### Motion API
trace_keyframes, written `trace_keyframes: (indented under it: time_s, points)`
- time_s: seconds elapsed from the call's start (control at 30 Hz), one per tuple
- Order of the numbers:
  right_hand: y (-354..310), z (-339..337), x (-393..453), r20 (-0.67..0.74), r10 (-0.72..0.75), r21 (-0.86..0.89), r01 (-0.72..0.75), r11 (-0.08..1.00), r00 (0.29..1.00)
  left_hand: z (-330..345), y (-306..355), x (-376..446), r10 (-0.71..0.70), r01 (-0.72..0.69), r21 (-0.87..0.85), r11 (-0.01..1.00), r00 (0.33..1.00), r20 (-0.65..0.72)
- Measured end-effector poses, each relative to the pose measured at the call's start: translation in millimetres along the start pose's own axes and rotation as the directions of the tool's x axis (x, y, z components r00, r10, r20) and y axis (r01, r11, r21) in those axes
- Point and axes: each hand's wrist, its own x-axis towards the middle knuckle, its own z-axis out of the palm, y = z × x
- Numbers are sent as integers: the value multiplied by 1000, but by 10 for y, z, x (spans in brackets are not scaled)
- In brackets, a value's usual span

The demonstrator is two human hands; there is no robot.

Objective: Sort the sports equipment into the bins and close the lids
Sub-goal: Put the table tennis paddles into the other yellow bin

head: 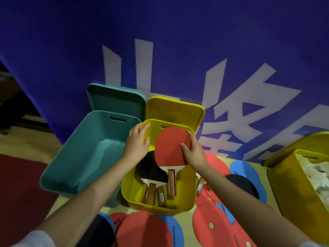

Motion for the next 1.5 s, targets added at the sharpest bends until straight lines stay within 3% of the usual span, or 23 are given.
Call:
trace_keyframes:
  time_s: [0.1, 0.17, 0.3, 0.53, 0.6, 0.73, 0.93, 1.17, 1.3, 1.4, 1.5]
  points:
    - [-24, 239, 156, 117, 40, -84, -31, 996, 992, -23, -189, -144, -149, 149, 13, 989, 985, 88]
    - [-9, 408, 246, 206, 57, -127, -31, 991, 977, -21, -258, -234, -165, 164, 12, 986, 980, 115]
    - [30, 735, 324, 324, 110, 4, -118, 993, 940, -27, -296, -261, -175, 174, 21, 984, 982, 73]
    - [452, 1108, 425, 239, 327, 180, -373, 910, 914, 3, -320, -288, -165, 167, -51, 985, 986, 37]
    - [544, 1205, 442, 215, 344, 116, -373, 920, 914, 24, -316, -288, -159, 160, -47, 986, 987, 28]
    - [740, 1361, 357, 165, 334, -215, -296, 931, 928, 34, -338, -280, -168, 170, -82, 982, 985, 30]
    - [855, 1454, 145, -17, 193, -388, -184, 903, 981, 45, -336, -285, -191, 194, -146, 970, 981, 35]
    - [578, 1284, 295, 181, 269, -442, -166, 882, 946, 4, -294, -288, -186, 191, -71, 979, 980, 65]
    - [213, 837, 230, 189, 66, -136, -40, 990, 980, -66, -171, -313, -66, 68, 219, 973, 998, -18]
    - [96, 205, -28, 24, -47, 101, 44, 994, 999, -110, 160, -377, -23, 27, 129, 991, 999, -34]
    - [338, -443, -334, -125, 50, 227, -21, 974, 991, -26, 612, -493, 75, -75, 26, 997, 997, -1]
